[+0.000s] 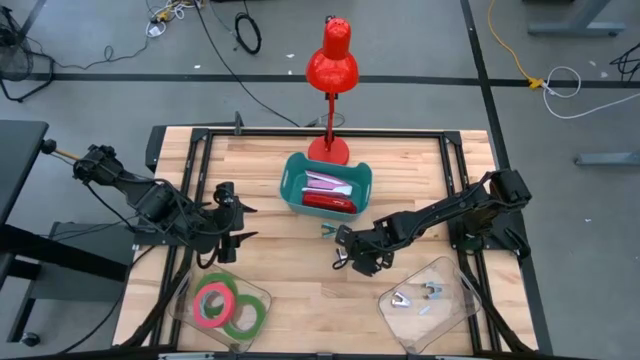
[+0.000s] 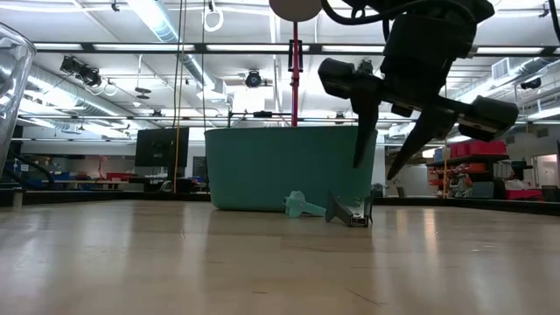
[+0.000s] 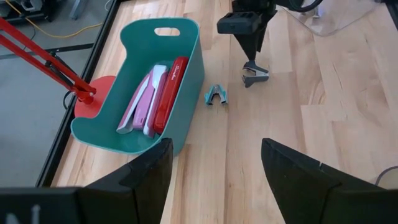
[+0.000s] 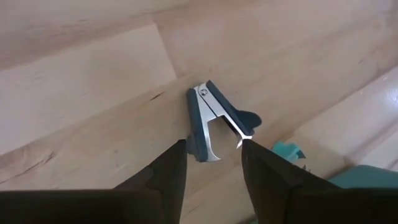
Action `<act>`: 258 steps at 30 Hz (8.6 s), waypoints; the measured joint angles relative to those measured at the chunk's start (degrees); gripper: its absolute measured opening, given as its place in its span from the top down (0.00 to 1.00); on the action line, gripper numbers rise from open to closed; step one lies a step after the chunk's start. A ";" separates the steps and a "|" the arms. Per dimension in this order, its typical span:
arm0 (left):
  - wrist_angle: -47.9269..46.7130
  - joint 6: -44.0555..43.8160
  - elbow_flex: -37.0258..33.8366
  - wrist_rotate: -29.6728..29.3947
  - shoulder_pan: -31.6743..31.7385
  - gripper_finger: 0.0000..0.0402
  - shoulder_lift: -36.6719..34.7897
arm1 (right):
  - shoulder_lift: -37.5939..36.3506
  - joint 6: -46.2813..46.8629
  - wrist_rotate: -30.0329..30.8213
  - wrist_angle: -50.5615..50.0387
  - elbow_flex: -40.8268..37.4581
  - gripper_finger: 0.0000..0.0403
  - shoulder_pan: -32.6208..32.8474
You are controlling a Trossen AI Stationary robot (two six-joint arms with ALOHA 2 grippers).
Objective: Pick and place Stapler, Stapler remover, tape
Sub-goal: Put the black staple remover in the right transparent bin, then put the blue staple remover in the right transparent bin
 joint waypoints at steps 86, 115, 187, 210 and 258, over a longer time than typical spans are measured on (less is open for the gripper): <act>-0.01 -0.04 0.00 -0.25 0.01 0.38 0.01 | -13.87 11.19 7.98 -0.30 0.00 1.00 4.98; -0.01 0.04 -0.02 -0.24 0.01 0.38 0.00 | -19.41 23.42 1.27 -2.44 0.00 1.00 15.43; -0.07 0.66 -0.02 -0.46 0.00 0.38 -0.01 | -21.62 56.38 -9.92 -24.70 0.00 1.00 36.13; 0.09 0.00 -0.02 -0.85 0.02 0.38 0.01 | -20.02 57.86 -9.85 -14.18 -14.41 0.95 36.11; 0.05 0.20 -0.02 -3.26 0.02 0.38 -0.01 | -19.55 48.63 8.95 3.43 -0.26 0.51 7.18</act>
